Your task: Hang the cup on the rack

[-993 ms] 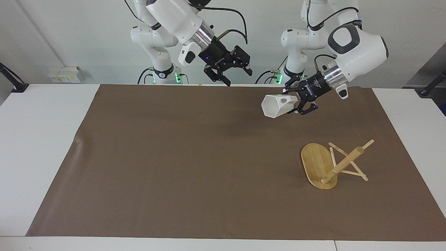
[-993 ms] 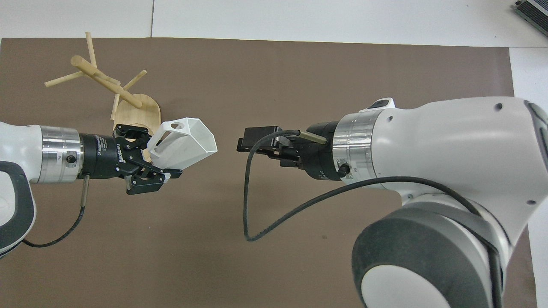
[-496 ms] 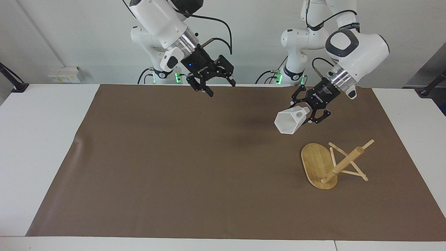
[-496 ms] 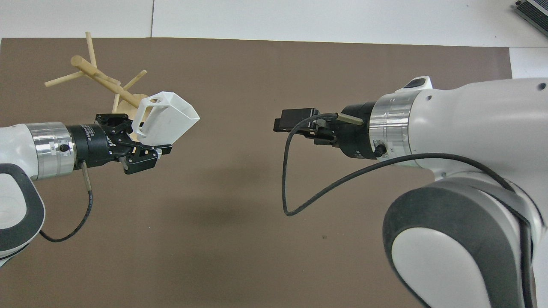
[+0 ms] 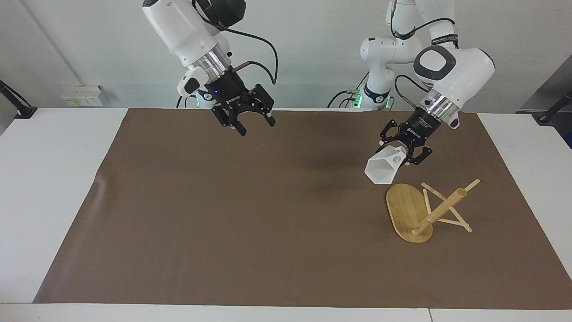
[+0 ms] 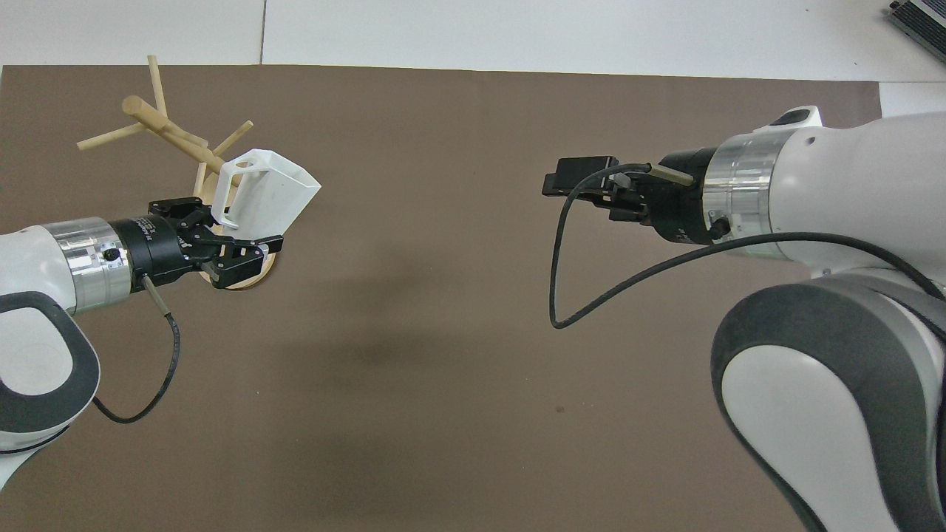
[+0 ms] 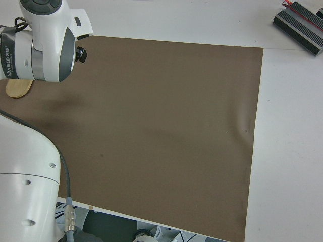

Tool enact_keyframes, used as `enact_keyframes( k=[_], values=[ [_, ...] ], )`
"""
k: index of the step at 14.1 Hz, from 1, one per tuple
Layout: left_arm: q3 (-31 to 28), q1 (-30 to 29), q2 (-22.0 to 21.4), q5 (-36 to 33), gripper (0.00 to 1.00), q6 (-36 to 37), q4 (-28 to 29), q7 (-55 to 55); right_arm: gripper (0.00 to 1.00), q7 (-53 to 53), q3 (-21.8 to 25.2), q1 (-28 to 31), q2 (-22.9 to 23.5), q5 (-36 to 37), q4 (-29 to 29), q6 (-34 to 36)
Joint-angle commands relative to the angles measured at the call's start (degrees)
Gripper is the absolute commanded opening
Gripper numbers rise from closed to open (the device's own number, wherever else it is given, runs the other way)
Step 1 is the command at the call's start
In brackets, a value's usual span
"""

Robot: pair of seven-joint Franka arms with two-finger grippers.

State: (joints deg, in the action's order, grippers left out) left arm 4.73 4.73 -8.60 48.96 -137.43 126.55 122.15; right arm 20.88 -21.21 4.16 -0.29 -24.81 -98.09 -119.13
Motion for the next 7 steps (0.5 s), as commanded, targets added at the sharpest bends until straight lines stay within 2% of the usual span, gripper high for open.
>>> enact_keyframes(
  k=[1, 4, 7],
  values=[
    [0.46, -0.33, 0.33, -0.89, 0.0, -2.84, 0.62, 1.51, 1.0, -1.11, 1.34, 0.41, -0.24, 5.19, -0.61, 0.04],
    [0.46, -0.42, 2.44, -0.89, 0.0, -6.87, 0.01, 2.56, 1.0, -3.55, 3.71, 0.41, -0.15, 8.71, -0.61, 0.13],
    [0.46, -0.42, 4.37, -0.89, 0.0, -7.94, -1.74, 3.7, 1.0, -11.54, 6.44, 0.5, -0.15, 10.91, -0.7, 1.0]
  ],
)
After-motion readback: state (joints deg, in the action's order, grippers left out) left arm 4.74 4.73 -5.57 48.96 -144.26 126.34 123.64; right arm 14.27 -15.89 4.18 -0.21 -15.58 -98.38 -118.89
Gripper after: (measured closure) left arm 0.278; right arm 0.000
